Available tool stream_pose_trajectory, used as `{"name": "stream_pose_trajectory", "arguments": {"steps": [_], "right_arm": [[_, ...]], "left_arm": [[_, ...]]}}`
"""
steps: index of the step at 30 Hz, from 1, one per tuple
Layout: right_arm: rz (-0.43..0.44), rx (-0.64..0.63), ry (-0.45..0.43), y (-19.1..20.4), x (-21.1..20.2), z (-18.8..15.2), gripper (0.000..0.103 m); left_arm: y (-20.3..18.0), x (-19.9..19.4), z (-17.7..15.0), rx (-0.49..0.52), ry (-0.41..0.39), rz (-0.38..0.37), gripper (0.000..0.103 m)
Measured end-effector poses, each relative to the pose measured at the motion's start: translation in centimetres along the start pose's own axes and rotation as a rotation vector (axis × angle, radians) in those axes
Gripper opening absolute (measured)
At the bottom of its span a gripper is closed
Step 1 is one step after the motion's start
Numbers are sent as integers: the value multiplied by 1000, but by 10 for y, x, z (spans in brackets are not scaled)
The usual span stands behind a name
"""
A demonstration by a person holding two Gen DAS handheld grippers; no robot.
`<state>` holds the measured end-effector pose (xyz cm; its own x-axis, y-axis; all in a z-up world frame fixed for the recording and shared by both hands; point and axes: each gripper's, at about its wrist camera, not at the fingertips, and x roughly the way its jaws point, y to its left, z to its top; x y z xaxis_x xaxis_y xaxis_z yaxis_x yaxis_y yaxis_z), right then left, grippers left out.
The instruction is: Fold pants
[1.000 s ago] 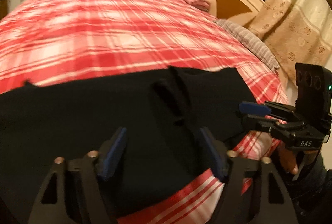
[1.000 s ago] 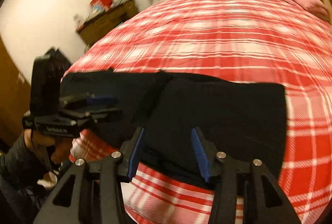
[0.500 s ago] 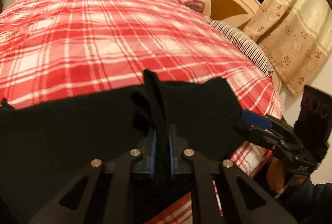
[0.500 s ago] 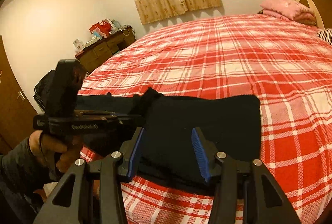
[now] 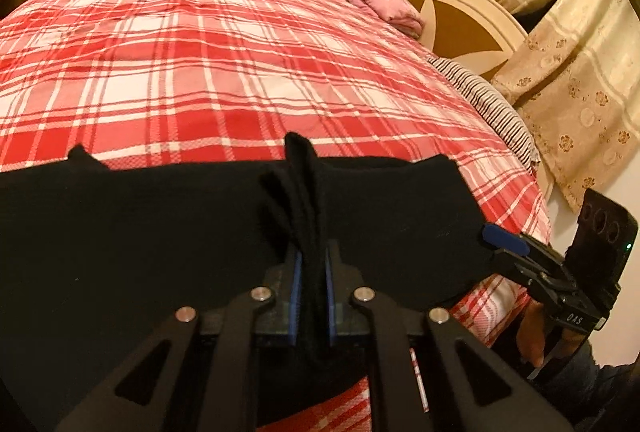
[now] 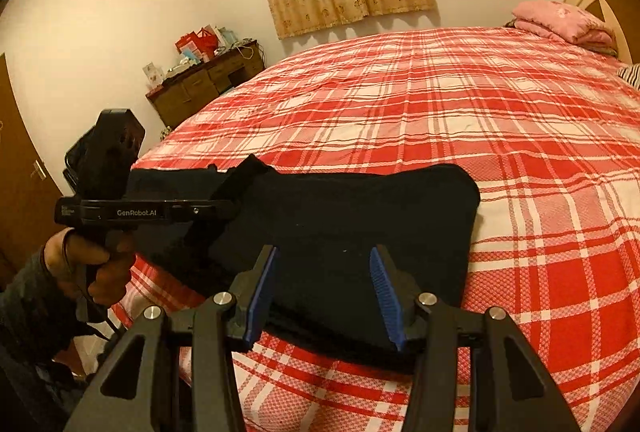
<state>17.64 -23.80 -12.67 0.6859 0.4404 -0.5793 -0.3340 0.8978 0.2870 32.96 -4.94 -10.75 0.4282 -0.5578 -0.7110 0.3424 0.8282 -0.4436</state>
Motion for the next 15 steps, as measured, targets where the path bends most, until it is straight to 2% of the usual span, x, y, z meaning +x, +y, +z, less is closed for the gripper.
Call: {"name": "stream_pose_trajectory", "arguments": {"steps": [5,9,12,15], "right_arm": [[36,-8,-55,4,-11,3,53],[35,-23,-40,8,-6,1,54],[22,-28,-16,7,-2,-1,54],[-11,-21,53,2,9,-4,54]], "left_arm": [[-9,-26,11,23,-45,-29,10],[-19,-37,14,67,-85,-19,10],[-10,-21,8,87,-56,49,10],[8,-3,-1,55,5,77,10]]}}
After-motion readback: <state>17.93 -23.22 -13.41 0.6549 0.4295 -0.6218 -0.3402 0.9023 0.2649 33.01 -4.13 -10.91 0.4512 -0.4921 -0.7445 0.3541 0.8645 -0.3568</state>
